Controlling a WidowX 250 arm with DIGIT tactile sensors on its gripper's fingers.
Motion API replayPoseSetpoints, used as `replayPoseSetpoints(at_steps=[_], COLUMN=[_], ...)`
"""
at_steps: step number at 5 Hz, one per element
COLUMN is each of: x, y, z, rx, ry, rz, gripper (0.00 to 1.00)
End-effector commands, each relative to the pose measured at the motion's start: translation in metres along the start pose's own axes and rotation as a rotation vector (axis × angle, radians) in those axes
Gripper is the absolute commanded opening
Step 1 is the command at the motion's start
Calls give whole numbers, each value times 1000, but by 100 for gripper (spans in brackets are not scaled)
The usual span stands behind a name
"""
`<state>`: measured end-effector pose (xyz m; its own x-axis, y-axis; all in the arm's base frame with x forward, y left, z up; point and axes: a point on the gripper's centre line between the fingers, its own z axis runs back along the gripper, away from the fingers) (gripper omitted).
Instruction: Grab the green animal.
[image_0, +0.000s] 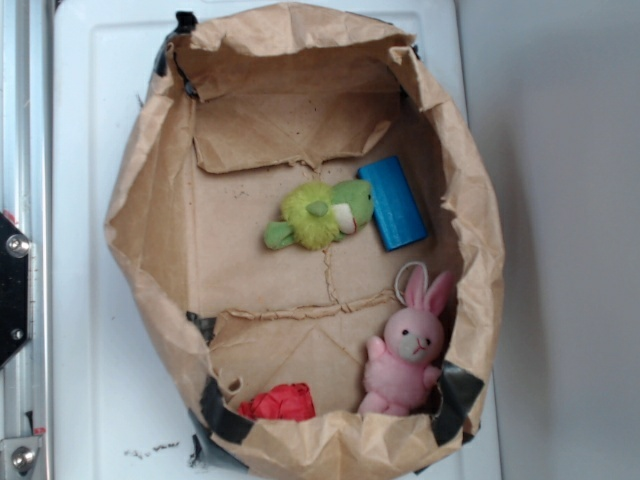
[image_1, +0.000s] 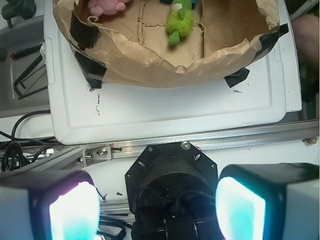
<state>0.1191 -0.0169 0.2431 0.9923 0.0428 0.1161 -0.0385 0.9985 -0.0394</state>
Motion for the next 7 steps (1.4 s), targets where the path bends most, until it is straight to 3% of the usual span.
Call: replayPoseSetpoints(at_steps=[1, 3, 4, 5, 6, 7], x=[0, 69, 86, 98, 113, 127], y=[0, 15, 25, 33, 39, 43], z=[0, -29, -40, -55, -77, -95], rx=[0, 81, 78, 117, 46, 26], ry=[0, -34, -58, -99, -57, -11], rz=[0, 90, 69, -7, -30, -18], gripper=[100, 100, 100, 100, 100, 100])
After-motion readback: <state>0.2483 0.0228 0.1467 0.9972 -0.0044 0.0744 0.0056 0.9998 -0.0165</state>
